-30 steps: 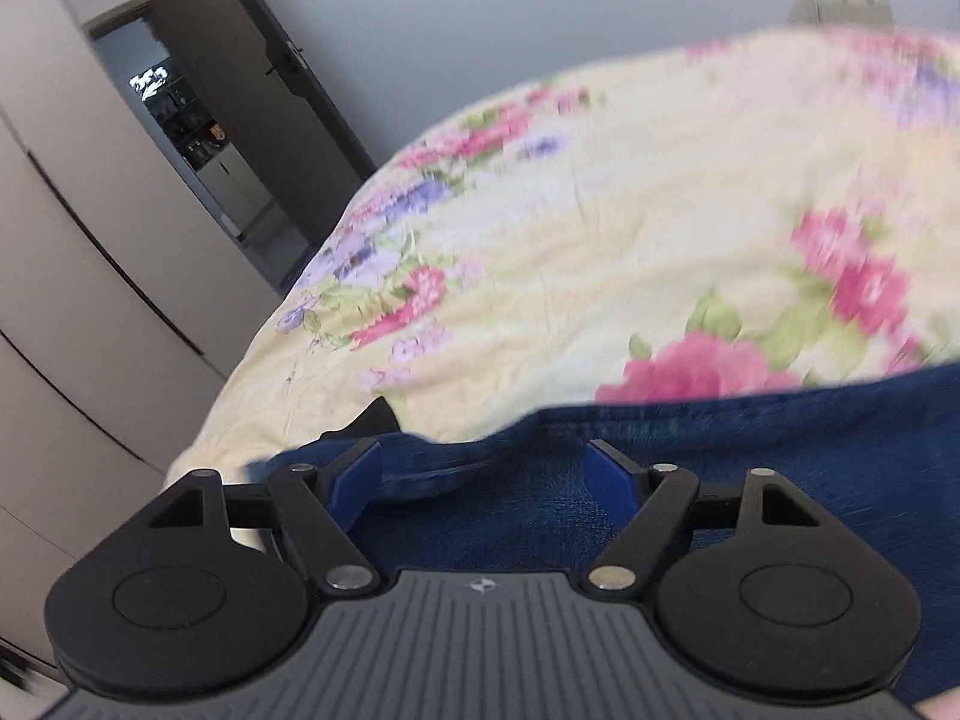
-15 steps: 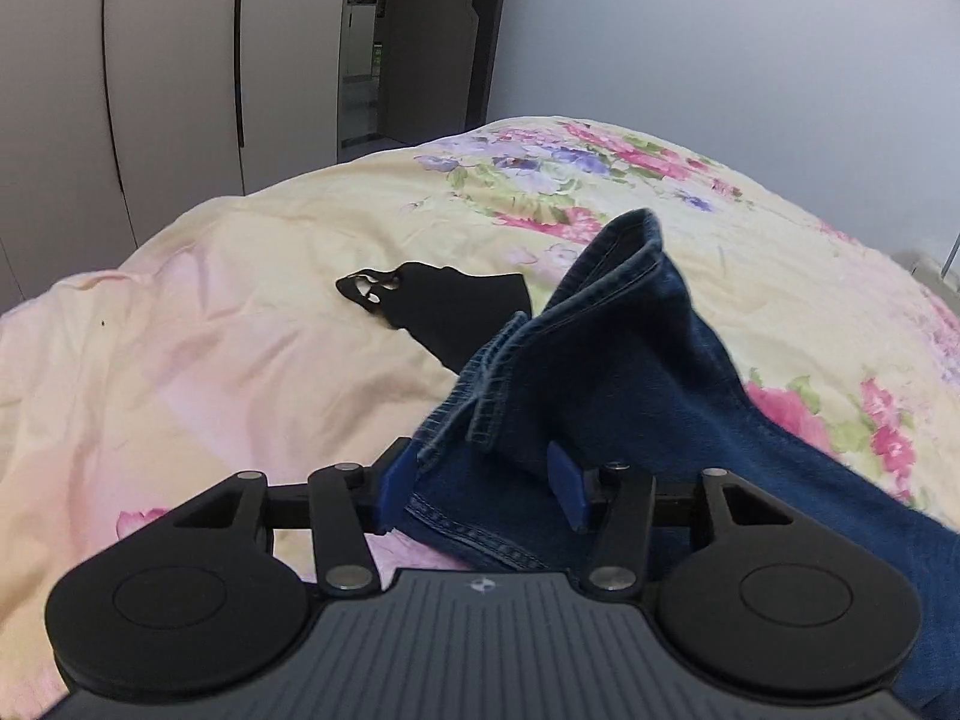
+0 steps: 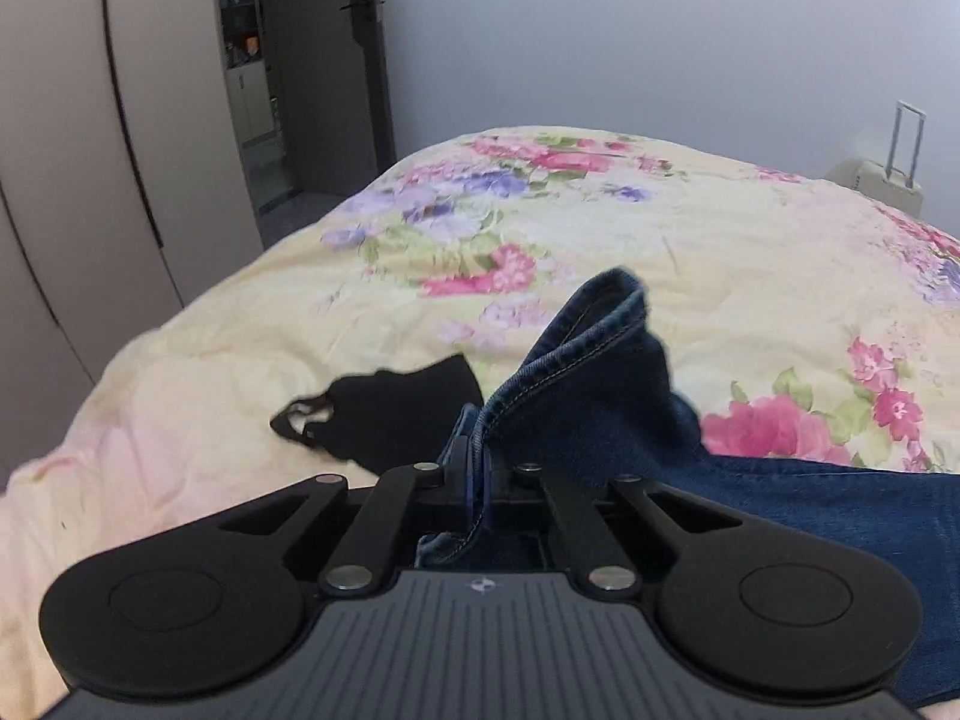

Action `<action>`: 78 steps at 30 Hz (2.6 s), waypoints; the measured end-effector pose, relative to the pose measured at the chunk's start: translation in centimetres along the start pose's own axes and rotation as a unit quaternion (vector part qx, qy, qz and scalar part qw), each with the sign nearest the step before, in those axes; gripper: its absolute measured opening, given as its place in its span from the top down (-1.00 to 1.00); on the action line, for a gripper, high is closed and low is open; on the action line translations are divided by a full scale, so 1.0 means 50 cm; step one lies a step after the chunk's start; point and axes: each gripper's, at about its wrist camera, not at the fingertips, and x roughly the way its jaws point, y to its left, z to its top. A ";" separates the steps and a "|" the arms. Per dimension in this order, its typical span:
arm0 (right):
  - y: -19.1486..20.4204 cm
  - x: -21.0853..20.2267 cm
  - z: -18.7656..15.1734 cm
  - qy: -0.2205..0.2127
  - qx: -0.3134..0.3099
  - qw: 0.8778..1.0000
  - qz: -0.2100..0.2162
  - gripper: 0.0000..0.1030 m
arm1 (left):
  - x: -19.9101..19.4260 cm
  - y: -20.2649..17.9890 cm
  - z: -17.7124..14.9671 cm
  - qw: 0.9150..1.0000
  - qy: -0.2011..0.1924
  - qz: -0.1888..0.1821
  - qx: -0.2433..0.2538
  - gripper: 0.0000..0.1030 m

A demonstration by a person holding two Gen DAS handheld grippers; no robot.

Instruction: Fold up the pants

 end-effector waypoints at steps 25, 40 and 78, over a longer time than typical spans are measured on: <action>0.033 -0.046 0.003 -0.025 -0.034 0.999 0.012 -0.08 | 0.061 0.222 -0.251 0.895 0.066 -0.113 -0.426 -0.23; -0.007 -0.039 -0.023 -0.001 -0.016 1.000 -0.007 -0.08 | 0.015 0.049 -0.012 0.987 0.090 0.043 -0.128 0.82; 0.264 -0.084 -0.176 -0.021 0.062 0.998 0.021 -0.15 | -0.025 -0.005 -0.102 0.996 0.021 0.065 -0.064 0.30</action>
